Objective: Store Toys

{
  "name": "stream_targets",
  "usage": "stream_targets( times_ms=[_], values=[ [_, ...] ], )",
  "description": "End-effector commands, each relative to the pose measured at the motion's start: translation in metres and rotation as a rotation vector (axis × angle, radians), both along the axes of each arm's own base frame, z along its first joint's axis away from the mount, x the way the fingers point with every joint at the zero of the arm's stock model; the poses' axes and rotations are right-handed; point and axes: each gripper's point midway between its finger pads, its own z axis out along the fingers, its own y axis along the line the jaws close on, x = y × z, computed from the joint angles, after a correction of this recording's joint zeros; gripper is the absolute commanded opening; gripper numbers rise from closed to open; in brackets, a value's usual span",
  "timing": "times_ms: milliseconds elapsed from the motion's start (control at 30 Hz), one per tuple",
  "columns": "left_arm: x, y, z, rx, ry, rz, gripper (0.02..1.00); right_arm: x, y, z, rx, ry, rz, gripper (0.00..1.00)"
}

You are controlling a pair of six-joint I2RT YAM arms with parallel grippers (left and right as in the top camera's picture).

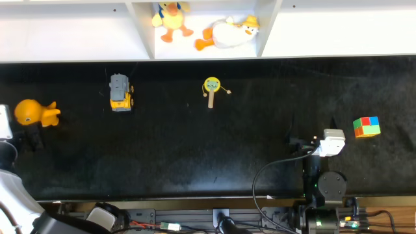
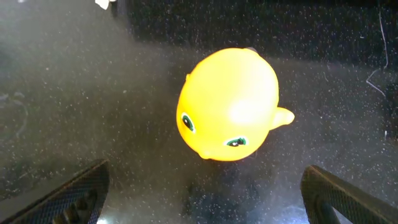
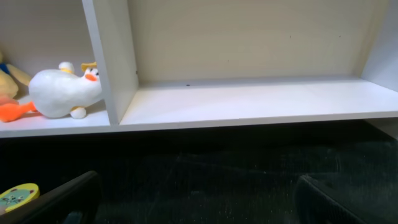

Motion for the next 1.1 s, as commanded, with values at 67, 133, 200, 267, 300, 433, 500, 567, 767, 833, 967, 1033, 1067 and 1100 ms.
stream_targets(
  times_ms=[67,133,200,267,300,433,500,567,767,833,967,1033,1067,1100],
  values=[
    [0.008,0.009,0.015,0.023,-0.041,-0.003,0.998,0.000,0.000,-0.003,0.004,-0.003,0.003,0.993],
    [0.011,0.010,0.014,0.017,-0.037,-0.009,0.998,0.000,0.000,-0.003,0.004,-0.003,0.003,0.991],
    [0.015,0.011,0.011,0.007,-0.031,-0.016,0.998,0.000,0.000,-0.003,0.004,-0.003,0.003,0.996],
    [0.018,0.011,0.009,-0.006,-0.023,-0.022,0.998,0.000,0.000,-0.003,0.004,-0.003,0.003,0.996],
    [0.019,0.012,0.008,-0.011,-0.020,-0.025,0.998,0.000,0.000,-0.003,0.004,-0.003,0.003,0.993],
    [0.026,0.011,0.004,-0.021,-0.011,-0.046,0.996,0.000,0.000,-0.003,0.004,-0.003,0.003,0.996],
    [0.029,0.009,0.001,-0.026,-0.006,-0.059,0.996,0.000,0.000,-0.003,0.004,-0.003,0.003,0.993],
    [0.033,0.007,-0.002,-0.031,0.000,-0.071,0.998,0.000,0.000,-0.003,0.004,-0.003,0.003,0.993],
    [0.038,0.004,-0.003,-0.028,-0.001,-0.089,0.998,0.000,0.000,-0.003,0.004,-0.003,0.003,0.996],
    [0.039,0.004,-0.002,-0.026,-0.002,-0.093,0.998,0.000,0.000,-0.003,0.004,-0.003,0.003,0.996],
    [0.040,0.004,-0.002,-0.025,-0.003,-0.094,0.991,0.000,0.000,-0.003,0.004,-0.003,0.003,0.996],
    [0.040,0.004,-0.003,-0.027,-0.001,-0.094,0.943,0.000,0.000,-0.003,0.004,-0.003,0.003,0.996],
    [0.040,0.004,-0.004,-0.028,0.000,-0.094,0.908,0.000,0.000,-0.003,0.004,-0.003,0.003,0.991],
    [0.040,0.004,-0.004,-0.029,0.000,-0.094,0.866,0.000,0.000,-0.003,0.004,-0.003,0.003,0.993]
  ],
)
